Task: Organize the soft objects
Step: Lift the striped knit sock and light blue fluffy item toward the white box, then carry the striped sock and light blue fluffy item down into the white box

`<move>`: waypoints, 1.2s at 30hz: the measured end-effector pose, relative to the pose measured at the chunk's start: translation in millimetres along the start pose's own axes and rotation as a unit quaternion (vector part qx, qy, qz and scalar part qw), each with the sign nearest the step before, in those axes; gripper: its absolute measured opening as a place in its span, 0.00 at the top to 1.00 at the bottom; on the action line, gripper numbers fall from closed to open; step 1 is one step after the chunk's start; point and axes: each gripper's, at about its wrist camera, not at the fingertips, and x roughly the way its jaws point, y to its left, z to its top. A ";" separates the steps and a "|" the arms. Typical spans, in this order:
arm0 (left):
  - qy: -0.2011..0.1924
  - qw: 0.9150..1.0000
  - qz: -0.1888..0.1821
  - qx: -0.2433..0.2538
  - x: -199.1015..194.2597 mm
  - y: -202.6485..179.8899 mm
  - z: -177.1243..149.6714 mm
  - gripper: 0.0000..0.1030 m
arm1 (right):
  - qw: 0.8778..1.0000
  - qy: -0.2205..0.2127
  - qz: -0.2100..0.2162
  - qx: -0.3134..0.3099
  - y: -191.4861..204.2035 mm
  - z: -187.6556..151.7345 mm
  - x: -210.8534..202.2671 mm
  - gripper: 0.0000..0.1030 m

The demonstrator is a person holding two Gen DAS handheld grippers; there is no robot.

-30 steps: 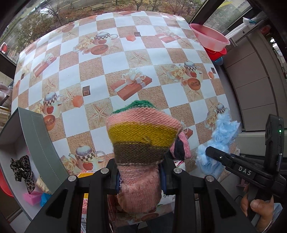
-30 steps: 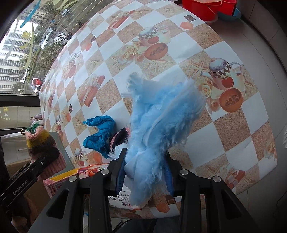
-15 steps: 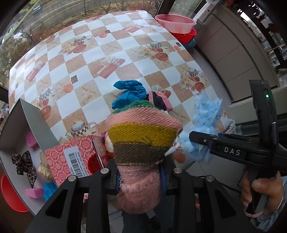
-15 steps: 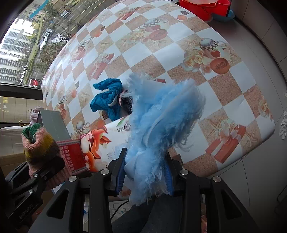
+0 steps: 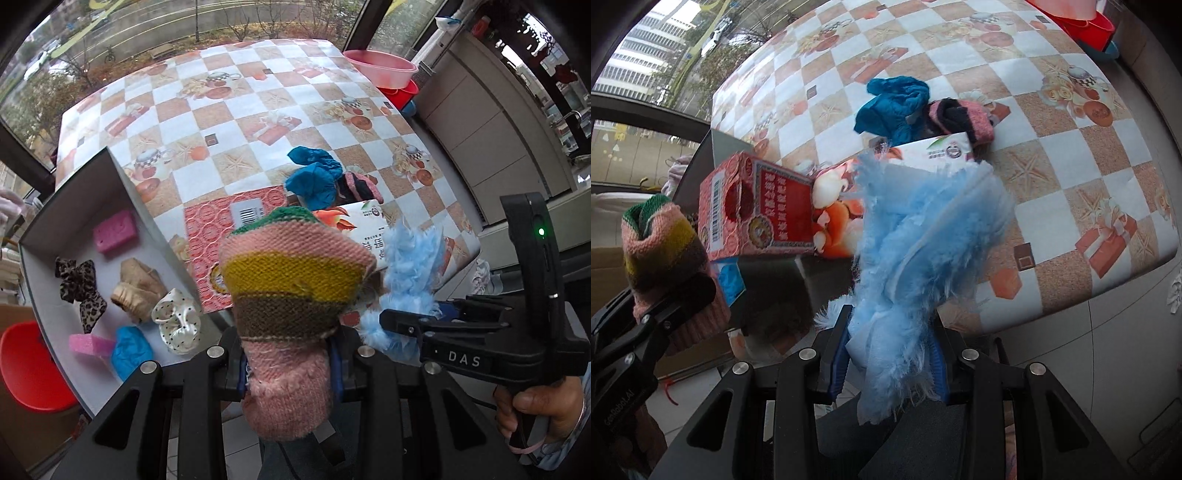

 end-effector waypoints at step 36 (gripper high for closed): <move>-0.020 0.968 0.082 -0.238 -20.6 178.1 -81.1 0.66 | 0.949 0.023 -0.016 -0.315 222.1 -1.7 23.3 0.62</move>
